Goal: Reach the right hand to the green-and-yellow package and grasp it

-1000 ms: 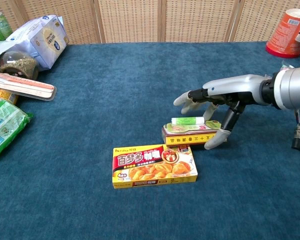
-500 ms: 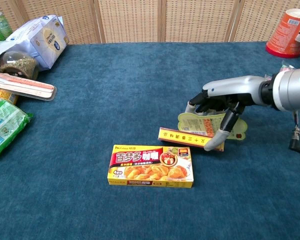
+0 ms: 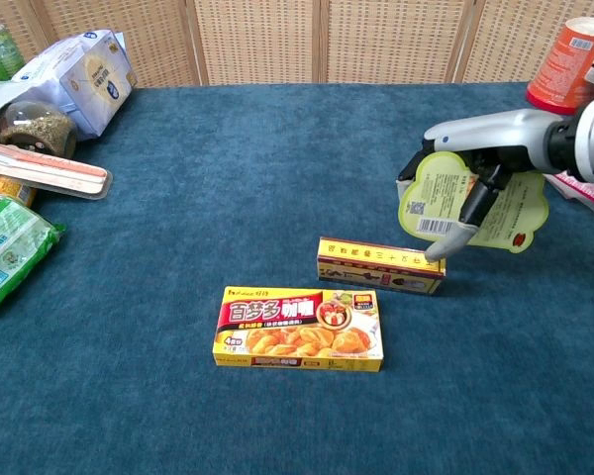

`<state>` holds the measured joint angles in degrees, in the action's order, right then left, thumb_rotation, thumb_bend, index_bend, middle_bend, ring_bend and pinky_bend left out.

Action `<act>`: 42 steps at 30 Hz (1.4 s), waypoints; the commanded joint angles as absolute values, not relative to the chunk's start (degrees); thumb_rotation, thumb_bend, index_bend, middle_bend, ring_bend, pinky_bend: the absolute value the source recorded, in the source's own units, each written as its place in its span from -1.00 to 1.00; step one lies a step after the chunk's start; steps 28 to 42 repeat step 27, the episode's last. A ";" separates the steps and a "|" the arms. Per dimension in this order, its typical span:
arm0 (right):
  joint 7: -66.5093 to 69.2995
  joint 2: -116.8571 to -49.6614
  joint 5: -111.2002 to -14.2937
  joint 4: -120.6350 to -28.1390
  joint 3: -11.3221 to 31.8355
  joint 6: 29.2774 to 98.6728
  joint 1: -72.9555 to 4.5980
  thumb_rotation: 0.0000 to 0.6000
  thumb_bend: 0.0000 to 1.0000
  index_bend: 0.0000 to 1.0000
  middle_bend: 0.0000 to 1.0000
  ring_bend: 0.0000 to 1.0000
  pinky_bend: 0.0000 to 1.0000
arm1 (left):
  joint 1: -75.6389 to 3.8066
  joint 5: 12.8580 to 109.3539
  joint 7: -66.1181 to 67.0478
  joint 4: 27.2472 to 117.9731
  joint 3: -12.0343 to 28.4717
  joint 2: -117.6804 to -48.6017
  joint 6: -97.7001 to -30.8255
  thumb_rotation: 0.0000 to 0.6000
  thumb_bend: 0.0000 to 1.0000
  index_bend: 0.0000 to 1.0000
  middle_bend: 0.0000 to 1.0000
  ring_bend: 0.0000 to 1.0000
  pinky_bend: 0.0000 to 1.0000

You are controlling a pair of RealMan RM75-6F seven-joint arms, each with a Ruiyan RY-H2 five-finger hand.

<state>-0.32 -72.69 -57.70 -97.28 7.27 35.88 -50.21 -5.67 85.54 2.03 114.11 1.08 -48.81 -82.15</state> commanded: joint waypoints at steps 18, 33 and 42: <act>-4.14 -64.11 -52.89 -101.89 11.38 36.70 -55.01 1.00 -0.92 0.12 0.51 0.40 0.57 | -5.78 85.97 1.91 114.18 0.94 -48.85 -81.94 1.00 -1.00 -0.56 -1.00 -1.00 -1.00; -5.89 -62.05 -49.89 -104.35 12.52 37.69 -57.36 1.00 -0.93 0.12 0.51 0.40 0.57 | -5.79 86.41 2.04 114.25 0.72 -48.87 -81.84 1.00 -1.00 -0.56 -1.00 -1.00 -1.00; -5.89 -62.05 -49.89 -104.35 12.52 37.69 -57.36 1.00 -0.93 0.12 0.51 0.40 0.57 | -5.79 86.41 2.04 114.25 0.72 -48.87 -81.84 1.00 -1.00 -0.56 -1.00 -1.00 -1.00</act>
